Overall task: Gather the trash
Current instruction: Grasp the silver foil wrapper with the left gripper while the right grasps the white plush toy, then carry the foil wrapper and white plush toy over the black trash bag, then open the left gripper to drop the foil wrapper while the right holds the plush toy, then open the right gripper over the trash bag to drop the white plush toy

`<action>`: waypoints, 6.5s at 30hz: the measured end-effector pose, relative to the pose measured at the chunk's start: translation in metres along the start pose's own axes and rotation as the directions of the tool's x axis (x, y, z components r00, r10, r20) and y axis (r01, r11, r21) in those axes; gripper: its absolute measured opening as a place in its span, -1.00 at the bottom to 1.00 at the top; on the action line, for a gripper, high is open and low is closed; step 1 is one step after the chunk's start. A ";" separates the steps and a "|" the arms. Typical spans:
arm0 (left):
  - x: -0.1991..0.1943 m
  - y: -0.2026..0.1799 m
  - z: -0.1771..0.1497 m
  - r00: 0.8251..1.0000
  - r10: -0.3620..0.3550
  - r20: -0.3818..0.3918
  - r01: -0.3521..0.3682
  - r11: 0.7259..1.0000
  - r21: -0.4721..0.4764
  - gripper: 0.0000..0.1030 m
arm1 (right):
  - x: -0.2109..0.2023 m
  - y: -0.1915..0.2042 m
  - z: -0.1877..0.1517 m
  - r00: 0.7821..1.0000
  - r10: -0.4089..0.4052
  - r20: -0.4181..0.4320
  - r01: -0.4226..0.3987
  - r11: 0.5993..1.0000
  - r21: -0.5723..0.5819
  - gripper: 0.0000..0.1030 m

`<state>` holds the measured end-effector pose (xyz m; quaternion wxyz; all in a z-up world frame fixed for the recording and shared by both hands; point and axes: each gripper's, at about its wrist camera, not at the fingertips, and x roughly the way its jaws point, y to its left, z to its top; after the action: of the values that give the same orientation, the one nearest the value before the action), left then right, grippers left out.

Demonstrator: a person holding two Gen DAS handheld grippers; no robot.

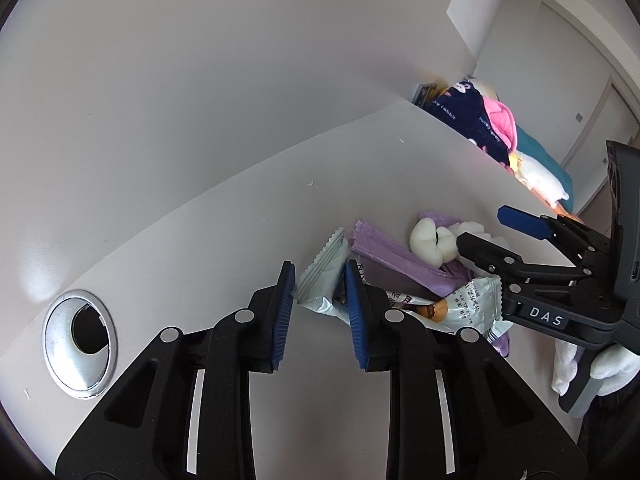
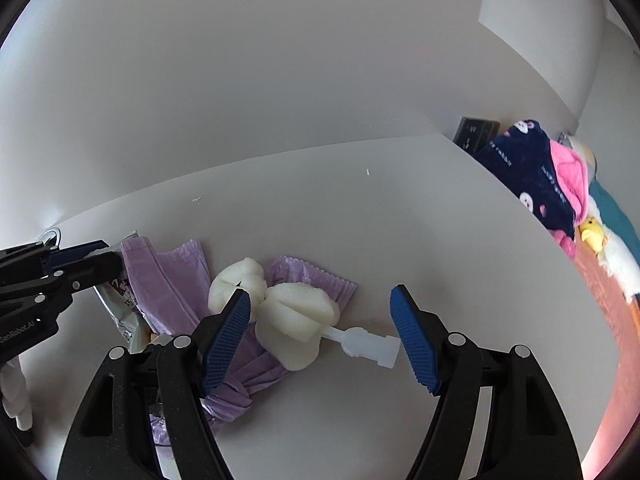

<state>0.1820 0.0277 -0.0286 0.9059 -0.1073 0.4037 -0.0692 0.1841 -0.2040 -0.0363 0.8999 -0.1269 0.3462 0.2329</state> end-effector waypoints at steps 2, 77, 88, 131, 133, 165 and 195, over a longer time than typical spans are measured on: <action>-0.001 0.003 -0.001 1.000 -0.013 0.001 0.013 1.000 -0.011 -0.51 | 0.003 -0.002 -0.001 0.999 0.033 -0.015 -0.033 0.999 0.011 0.32; -0.080 -0.231 -0.047 0.921 -0.380 0.089 0.348 0.902 0.254 -0.85 | -0.240 -0.162 -0.180 0.961 -0.215 0.175 0.094 0.846 0.525 -0.54; -0.073 -0.280 -0.061 0.895 -0.446 0.022 0.418 0.853 0.312 -0.85 | -0.265 -0.187 -0.214 0.948 -0.278 0.155 0.139 0.799 0.585 -0.53; -0.056 -0.397 -0.135 0.854 -0.482 -0.195 0.504 0.675 0.539 0.87 | -0.320 -0.269 -0.321 0.863 -0.506 -0.017 0.304 0.492 0.816 0.36; -0.056 -0.394 -0.133 0.856 -0.479 -0.193 0.503 0.686 0.527 0.87 | -0.319 -0.269 -0.320 0.866 -0.500 -0.014 0.300 0.497 0.814 0.36; -0.054 -0.385 -0.130 0.865 -0.465 -0.189 0.490 0.702 0.517 0.87 | -0.294 -0.263 -0.311 0.911 -0.412 -0.020 0.264 0.545 0.795 -0.46; -0.053 -0.381 -0.126 0.867 -0.464 -0.182 0.488 0.715 0.501 0.87 | -0.298 -0.246 -0.300 0.881 -0.472 -0.008 0.323 0.591 0.739 0.36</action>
<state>0.0382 -0.3471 0.0226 0.8417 0.0488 0.3466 -0.4111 -0.0547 -0.6308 -0.0356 0.9331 0.1850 0.2846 -0.1190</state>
